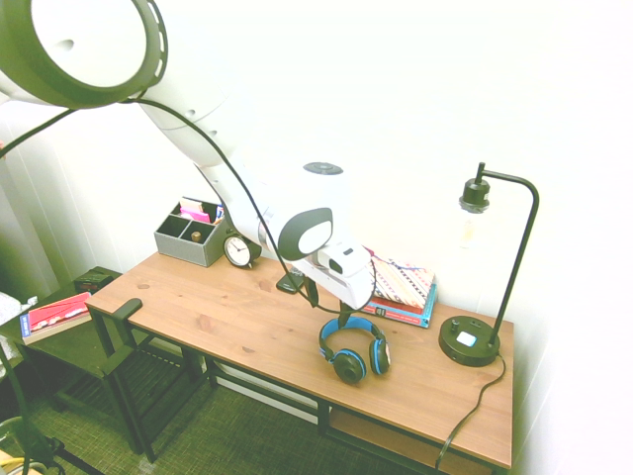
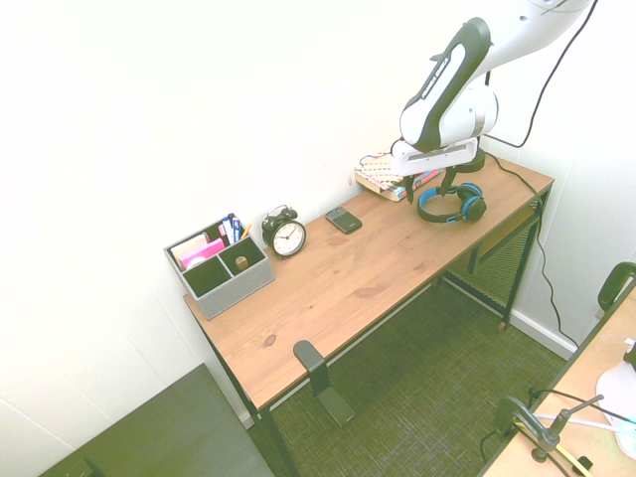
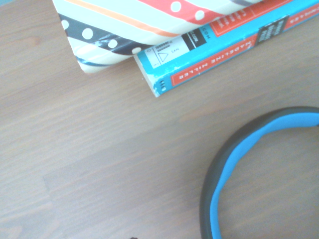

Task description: Hang the headphone

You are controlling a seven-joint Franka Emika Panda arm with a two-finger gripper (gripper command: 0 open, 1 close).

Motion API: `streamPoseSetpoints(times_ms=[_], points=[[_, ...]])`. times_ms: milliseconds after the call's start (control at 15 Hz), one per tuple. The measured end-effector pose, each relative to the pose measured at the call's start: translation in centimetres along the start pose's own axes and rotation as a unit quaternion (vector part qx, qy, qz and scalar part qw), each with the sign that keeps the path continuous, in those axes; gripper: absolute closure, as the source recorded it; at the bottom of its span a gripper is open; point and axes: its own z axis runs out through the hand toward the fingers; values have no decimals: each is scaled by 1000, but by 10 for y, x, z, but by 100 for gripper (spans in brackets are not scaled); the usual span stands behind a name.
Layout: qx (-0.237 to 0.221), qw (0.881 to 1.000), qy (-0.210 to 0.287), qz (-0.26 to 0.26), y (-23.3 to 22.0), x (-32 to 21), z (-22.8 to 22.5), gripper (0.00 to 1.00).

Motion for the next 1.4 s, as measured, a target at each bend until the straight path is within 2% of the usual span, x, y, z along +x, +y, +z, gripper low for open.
streamPoseSetpoints(times_ms=[667, 1400], points=[[-3, 1000, -8, 1, -21, 18, 33, 100], [-19, 999, -27, -4, -18, 21, 51, 100]])
